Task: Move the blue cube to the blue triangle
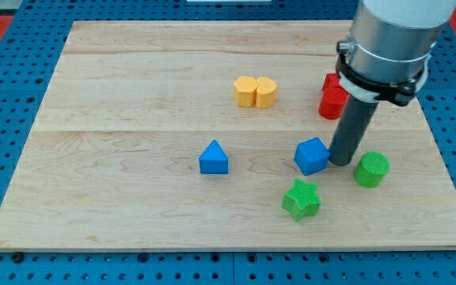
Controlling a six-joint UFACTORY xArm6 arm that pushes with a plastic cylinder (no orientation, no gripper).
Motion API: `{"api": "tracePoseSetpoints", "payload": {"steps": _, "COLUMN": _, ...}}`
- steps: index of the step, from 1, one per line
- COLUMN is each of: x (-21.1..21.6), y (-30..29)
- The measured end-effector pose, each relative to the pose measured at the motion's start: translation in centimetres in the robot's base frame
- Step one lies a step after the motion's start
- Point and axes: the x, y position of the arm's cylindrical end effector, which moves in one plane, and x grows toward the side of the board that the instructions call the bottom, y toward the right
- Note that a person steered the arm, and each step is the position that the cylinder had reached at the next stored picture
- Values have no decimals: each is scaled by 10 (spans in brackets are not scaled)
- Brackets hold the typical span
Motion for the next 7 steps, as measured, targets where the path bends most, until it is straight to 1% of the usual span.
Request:
{"api": "tracePoseSetpoints", "payload": {"steps": 2, "x": 0, "y": -68}}
{"api": "tracePoseSetpoints", "payload": {"steps": 3, "x": 1, "y": -68}}
{"api": "tracePoseSetpoints", "payload": {"steps": 4, "x": 12, "y": -55}}
{"api": "tracePoseSetpoints", "payload": {"steps": 5, "x": 18, "y": -73}}
{"api": "tracePoseSetpoints", "payload": {"steps": 6, "x": 18, "y": -102}}
{"api": "tracePoseSetpoints", "payload": {"steps": 7, "x": 18, "y": -107}}
